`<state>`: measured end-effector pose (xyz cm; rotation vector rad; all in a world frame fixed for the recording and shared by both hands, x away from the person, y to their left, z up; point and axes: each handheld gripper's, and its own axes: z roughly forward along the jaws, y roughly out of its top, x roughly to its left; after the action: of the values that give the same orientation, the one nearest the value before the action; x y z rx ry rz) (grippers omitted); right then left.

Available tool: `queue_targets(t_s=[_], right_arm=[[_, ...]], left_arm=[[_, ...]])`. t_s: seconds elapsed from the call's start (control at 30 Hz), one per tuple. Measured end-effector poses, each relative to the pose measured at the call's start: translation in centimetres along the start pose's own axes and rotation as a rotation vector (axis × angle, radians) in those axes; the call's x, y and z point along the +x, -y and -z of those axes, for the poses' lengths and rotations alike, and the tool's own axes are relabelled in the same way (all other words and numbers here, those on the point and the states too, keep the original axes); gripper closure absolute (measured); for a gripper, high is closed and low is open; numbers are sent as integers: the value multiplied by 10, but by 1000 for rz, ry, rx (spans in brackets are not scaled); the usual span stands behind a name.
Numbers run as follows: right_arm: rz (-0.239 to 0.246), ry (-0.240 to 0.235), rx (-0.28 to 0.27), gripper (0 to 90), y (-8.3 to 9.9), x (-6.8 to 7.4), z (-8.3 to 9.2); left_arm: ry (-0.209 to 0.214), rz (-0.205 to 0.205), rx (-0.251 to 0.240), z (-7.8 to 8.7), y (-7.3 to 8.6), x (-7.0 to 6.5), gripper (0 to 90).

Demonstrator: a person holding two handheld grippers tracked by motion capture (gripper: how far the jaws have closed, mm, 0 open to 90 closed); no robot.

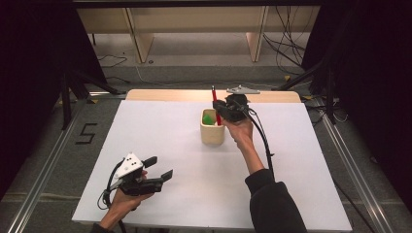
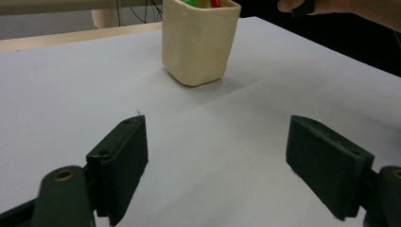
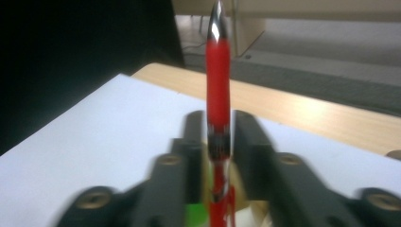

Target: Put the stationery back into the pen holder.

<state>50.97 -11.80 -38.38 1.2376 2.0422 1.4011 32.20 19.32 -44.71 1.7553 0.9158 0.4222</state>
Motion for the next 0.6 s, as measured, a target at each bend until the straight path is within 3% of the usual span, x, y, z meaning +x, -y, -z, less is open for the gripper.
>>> queue_targets(t_s=[0.07, 0.2, 0.6], right_arm=[[3, 21, 9, 482, -1, 1, 2], [2, -4, -6, 374, -4, 1, 13], [56, -59, -6, 297, 2, 7, 49]], left_arm=[[1, 0, 0, 0, 0, 0, 210], [0, 0, 0, 0, 0, 0, 210], [1, 6, 4, 0, -1, 2, 210]])
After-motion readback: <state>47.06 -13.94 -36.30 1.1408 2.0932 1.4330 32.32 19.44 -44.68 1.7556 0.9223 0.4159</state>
